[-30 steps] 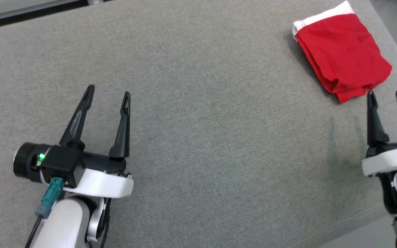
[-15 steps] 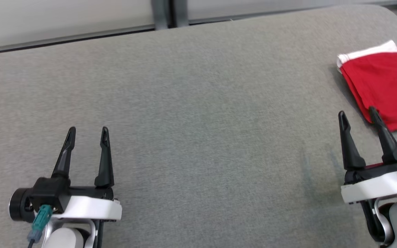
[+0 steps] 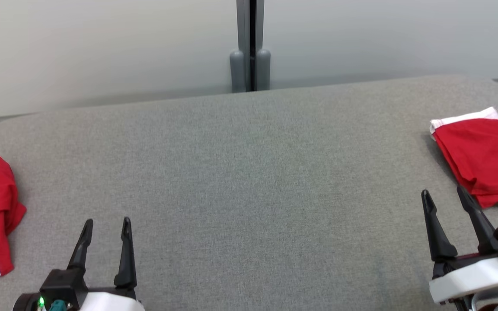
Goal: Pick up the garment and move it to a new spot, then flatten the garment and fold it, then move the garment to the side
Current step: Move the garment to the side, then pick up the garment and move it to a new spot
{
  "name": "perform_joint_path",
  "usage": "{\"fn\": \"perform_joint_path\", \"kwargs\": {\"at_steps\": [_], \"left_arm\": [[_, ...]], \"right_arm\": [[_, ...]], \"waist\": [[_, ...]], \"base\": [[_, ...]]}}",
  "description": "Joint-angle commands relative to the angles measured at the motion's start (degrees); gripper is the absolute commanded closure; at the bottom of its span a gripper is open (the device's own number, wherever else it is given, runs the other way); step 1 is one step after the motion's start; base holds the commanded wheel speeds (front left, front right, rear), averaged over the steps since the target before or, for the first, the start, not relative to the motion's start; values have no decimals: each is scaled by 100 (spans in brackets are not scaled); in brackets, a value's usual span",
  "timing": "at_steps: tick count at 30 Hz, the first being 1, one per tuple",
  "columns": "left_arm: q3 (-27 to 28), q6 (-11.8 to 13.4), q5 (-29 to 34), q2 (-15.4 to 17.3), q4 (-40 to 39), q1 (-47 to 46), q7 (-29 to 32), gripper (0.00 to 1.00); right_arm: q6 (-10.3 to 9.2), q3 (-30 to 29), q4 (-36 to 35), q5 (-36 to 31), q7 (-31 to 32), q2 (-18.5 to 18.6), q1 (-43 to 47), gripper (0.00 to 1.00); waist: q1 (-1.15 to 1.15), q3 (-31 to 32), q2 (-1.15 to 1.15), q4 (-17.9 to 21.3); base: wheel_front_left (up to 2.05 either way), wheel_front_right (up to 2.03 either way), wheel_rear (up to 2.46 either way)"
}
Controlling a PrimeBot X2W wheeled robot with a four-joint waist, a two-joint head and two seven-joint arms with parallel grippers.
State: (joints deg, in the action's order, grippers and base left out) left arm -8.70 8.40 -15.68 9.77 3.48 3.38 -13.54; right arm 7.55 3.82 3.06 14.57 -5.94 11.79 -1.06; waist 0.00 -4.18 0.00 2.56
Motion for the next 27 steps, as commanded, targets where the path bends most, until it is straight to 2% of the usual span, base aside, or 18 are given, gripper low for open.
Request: {"fn": "perform_joint_path", "kwargs": {"at_steps": [1, 8, 27], "left_arm": [[13, 33, -6, 26, 2, 79, 27, 0], [12, 108, -58, 81, -55, 405, 155, 0], [-89, 165, -87, 133, -166, 315, 283, 0]], "right_arm": [[-12, -44, -37, -8, 54, -14, 100, 0], [-11, -157, -260, -16, 260, -83, 472, 0], [-12, -250, -434, -107, 395, -130, 564, 0]], "waist": [[0, 188, 0, 8], [0, 481, 0, 31], [0, 471, 0, 29]], "base": [[0, 0, 0], [0, 0, 0], [0, 0, 0]]}}
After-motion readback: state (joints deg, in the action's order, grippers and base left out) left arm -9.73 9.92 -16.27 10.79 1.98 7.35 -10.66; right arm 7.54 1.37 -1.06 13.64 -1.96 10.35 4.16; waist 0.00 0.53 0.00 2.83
